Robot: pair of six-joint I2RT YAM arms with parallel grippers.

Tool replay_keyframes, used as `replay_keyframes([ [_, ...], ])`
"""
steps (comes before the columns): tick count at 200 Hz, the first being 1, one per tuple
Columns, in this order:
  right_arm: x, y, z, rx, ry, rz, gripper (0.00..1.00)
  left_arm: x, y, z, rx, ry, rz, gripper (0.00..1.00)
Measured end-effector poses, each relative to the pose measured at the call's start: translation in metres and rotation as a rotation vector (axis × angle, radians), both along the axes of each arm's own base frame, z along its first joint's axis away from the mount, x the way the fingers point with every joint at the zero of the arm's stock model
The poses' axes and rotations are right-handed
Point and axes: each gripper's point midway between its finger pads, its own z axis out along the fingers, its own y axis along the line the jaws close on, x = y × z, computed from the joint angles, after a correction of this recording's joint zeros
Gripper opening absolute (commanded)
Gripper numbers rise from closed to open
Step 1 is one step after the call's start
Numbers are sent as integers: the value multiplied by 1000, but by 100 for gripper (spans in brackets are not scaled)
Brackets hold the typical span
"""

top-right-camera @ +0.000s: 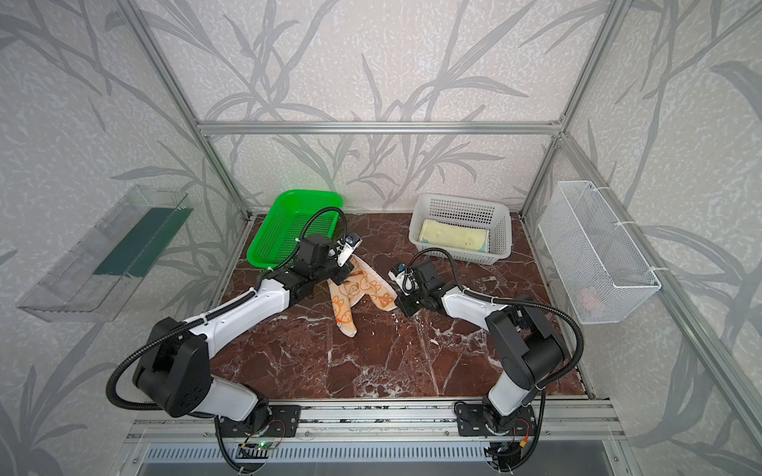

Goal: Fold and stack the towels

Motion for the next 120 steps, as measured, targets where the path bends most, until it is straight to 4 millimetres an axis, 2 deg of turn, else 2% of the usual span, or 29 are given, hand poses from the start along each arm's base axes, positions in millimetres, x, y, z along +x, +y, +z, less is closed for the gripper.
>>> replay_keyframes([
  [11, 0, 0, 0, 2, 1, -1, 0, 0, 0, 0, 1, 0, 1, 0],
  [49, 4, -4, 0, -3, 0, -24, 0, 0, 2, -1, -7, 8, 21, 0],
  [75, 14, -16, 5, -34, -18, -89, 0, 0, 0, 2, -30, 20, 19, 0],
  [100, 41, -32, 33, -29, -75, -176, 0, 1, -3, 10, -63, 19, 24, 0],
  [120, 69, -45, 73, -2, -149, -239, 0, 4, -6, 27, -98, 19, 33, 0],
])
